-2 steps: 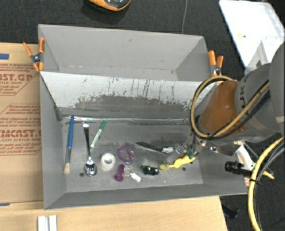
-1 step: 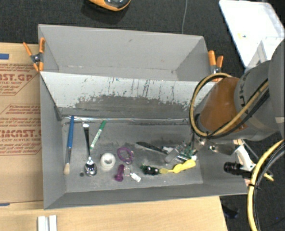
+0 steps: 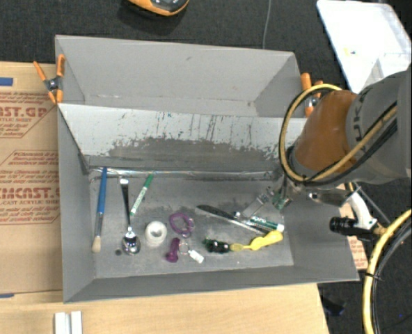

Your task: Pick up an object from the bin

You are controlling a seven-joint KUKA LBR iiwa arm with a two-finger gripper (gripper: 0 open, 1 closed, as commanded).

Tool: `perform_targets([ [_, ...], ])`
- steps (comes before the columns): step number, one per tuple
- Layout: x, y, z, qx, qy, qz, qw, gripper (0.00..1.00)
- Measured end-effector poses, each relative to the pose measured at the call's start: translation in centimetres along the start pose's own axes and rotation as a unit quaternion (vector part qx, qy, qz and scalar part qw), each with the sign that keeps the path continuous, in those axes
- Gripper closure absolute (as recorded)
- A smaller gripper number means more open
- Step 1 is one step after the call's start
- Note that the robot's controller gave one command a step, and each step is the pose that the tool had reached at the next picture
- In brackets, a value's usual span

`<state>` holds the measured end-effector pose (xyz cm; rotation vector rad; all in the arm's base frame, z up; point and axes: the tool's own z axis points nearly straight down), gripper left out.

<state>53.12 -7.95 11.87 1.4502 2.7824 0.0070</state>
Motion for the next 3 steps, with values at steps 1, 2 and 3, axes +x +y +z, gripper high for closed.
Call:
perform_targets([
  [1,-1.7,-2.0,-2.1,-0.002,-0.0032,-0.032,0.9995,0.00],
  [2,3.9,0.3,2.7,-0.001,-0.0035,0.044,0.9990,0.00],
  [3,4.3,0.6,4.8,-0.002,-0.0069,0.003,1.0000,1.00],
])
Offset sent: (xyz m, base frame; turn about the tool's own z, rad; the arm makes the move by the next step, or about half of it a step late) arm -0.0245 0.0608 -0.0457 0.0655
